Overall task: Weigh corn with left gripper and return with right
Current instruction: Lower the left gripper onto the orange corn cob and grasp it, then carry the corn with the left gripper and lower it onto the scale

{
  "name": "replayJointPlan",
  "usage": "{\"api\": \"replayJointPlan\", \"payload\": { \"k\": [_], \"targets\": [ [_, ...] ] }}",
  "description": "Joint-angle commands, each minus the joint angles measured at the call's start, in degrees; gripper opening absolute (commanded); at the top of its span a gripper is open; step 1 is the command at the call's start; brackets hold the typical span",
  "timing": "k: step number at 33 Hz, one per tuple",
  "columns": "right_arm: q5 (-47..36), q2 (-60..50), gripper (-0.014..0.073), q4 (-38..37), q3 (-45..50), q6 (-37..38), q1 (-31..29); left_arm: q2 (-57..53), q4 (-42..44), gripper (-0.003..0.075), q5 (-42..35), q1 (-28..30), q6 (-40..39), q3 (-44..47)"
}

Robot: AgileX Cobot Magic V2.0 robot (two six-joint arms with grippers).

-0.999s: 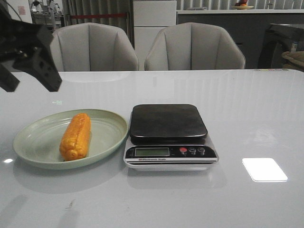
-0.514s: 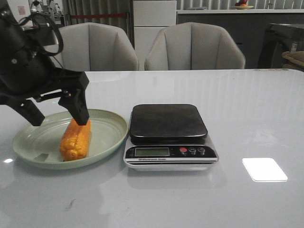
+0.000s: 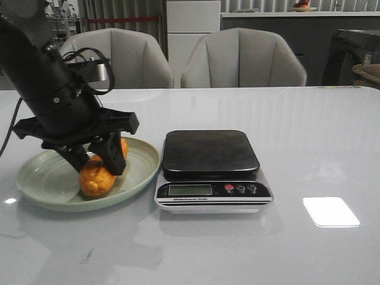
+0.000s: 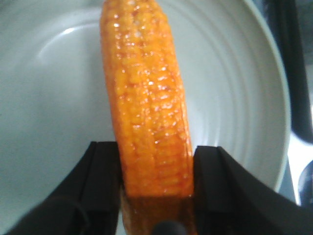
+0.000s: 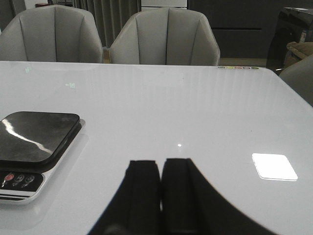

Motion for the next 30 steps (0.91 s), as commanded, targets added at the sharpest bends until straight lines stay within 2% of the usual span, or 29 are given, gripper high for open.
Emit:
{"api": "replayJointPlan", "payload": {
  "k": [1,9,20,22,28,30],
  "targets": [
    [-4.9,-1.2,0.0155,-0.1,0.6,-0.7,-0.2,-2.8,-1.4,0.0194,-0.1,-0.8,-0.4,-5.0],
    [-4.9,-1.2,0.0155,-0.1,0.6,-0.7,-0.2,-2.8,-6.2,0.0188,1.1,-3.9,-0.4,-13.7],
    [-4.9,-1.2,0.0155,-0.1,0.6,-0.7,-0.2,-0.3,-11.5,0.0197,-5.2,-9.3,-0.4,-14.5],
    [-4.9,-1.2,0.0155,-0.1,0.6,-0.7,-0.2,0.6,-12.2,0.0223,-6.4,-10.1,-0.4,-14.5],
    [-4.9,-1.2,0.0155,-0.1,0.6,-0.7,-0.2,3.6,-15.2,0.0400,-8.7,-11.7,-0.4,-15.3],
    [-4.9,-1.2,0.0155,-0.1,0.6,-0.7,-0.2,4.5,-15.8,0.0422,-8.9,-11.8,-0.4,-15.8]
  ]
}}
